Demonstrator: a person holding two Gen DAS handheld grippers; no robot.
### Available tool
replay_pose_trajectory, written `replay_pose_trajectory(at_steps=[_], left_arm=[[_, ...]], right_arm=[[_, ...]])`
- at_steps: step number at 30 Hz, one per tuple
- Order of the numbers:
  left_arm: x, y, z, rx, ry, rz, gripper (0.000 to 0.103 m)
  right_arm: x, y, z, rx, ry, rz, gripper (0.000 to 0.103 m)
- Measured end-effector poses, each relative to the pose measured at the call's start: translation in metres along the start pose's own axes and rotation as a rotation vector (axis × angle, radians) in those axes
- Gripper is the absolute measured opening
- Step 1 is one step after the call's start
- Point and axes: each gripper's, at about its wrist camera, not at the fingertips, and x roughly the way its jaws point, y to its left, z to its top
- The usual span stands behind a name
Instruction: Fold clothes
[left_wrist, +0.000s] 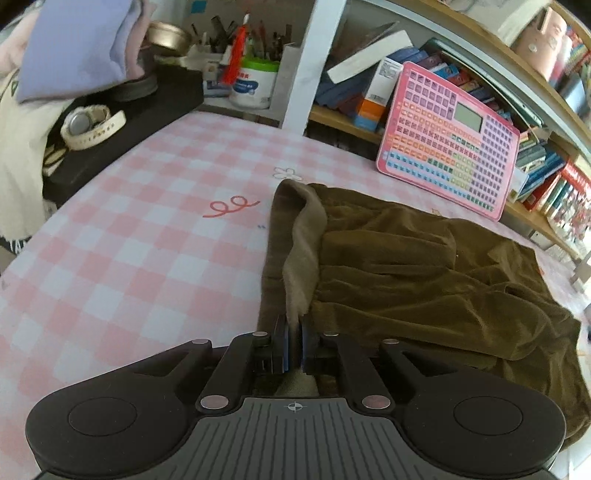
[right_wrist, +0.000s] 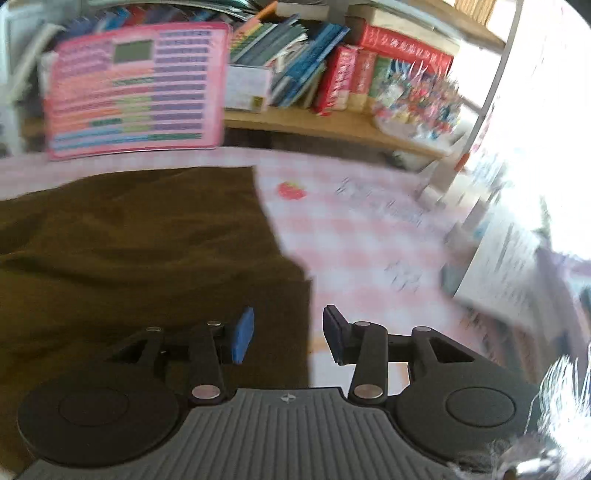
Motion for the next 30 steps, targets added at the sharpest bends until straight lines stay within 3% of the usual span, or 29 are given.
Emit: replay_pose_trajectory(at_steps=[4,12,20,22,24,25,26,28,30], left_arm=[[0.001,-0.003,-0.001,-0.005,0.009,-0.034,0.009],[-0.007,-0.005,-0.004,-0.002,0.003,-0.072,0.023],[-0.001,-0.002,-0.002,-0.029,0.008,-0.086,0.022],[-0.003,-0.002,0.001,-0.063,0.002,-0.166,0.016],[-0.013,0.001,0.004,-0.140,-0.039,-0.358,0.002],[-0.019,0.004,0.005,-0.186,-0.063,-0.458,0.002],[-0.020,0.005,0.005,-0.189,-0.061,-0.485,0.002],[-0.012,0.003,0.001,-0.129,0.005,-0.405,0.001],[0.002,0.003,-0.011,-0.043,0.103,-0.279,0.001]], right_arm=[[-0.006,0.000,-0.020,0.029,0.049,0.012,0.038],[-0.017,-0.001,-0.061,0.089,0.148,0.028,0.037],[-0.016,0.000,-0.073,0.111,0.189,0.030,0.031],[-0.016,-0.001,-0.074,0.114,0.194,0.032,0.022],[-0.016,-0.003,-0.074,0.121,0.199,0.038,0.016],[-0.016,-0.004,-0.075,0.125,0.201,0.041,0.012],[-0.017,-0.006,-0.075,0.136,0.202,0.040,0.009],[-0.020,-0.012,-0.075,0.160,0.203,0.038,0.009],[-0.022,-0.017,-0.075,0.184,0.204,0.036,0.009]])
